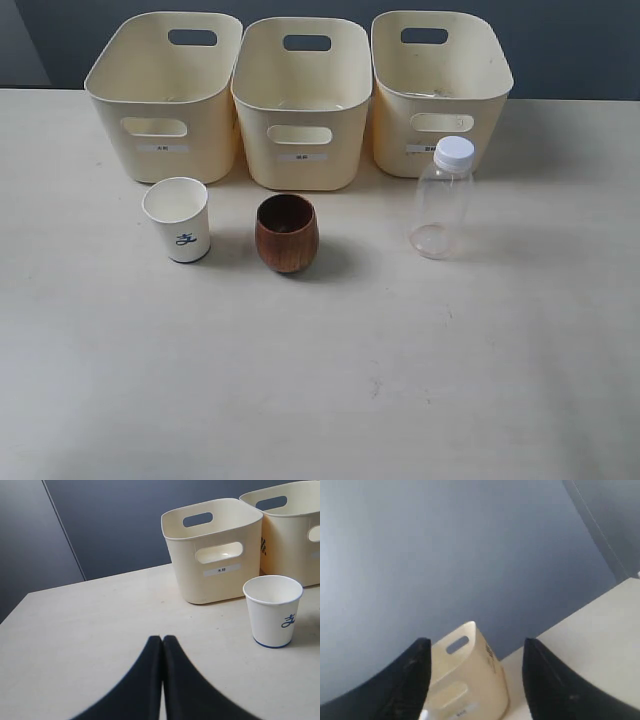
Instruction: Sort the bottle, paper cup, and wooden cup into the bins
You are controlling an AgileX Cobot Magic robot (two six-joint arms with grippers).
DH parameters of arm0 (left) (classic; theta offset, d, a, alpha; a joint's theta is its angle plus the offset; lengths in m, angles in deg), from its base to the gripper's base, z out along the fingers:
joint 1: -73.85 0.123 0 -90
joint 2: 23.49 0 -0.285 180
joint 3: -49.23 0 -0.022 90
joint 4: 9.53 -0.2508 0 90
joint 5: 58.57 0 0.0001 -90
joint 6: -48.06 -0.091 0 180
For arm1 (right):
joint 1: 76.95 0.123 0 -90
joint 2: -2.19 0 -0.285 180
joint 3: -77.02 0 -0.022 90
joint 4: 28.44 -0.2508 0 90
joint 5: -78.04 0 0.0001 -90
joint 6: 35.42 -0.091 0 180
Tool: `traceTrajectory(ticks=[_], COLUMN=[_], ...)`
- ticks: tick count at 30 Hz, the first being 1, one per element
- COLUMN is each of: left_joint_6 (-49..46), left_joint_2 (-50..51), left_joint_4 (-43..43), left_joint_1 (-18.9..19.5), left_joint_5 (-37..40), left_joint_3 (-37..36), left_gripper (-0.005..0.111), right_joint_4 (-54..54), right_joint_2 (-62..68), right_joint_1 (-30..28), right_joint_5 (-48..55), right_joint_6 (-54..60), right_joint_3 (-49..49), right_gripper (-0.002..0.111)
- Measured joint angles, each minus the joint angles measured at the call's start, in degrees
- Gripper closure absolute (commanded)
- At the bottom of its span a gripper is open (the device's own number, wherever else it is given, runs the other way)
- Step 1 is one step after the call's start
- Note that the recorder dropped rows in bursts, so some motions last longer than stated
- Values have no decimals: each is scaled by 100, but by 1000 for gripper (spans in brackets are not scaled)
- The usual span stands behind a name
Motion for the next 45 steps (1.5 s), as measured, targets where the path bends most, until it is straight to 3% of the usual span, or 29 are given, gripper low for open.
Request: traceTrajectory(ticks=[4,12,45], left_joint_6=[0,0,0], left_joint_2=[0,0,0], left_joint_4=[0,0,0], left_joint_1=[0,0,0], left_joint_5=[0,0,0], left_joint_3=[0,0,0], left_gripper=[107,107,107], right_joint_4=[-638,-821,-965], right_joint_2=[0,0,0], right_joint_1=[0,0,0], right_joint_5=[-127,-296,1768], right_joint_6=[-38,-61,46], right_joint_3=[0,0,0], right_gripper=[55,55,55])
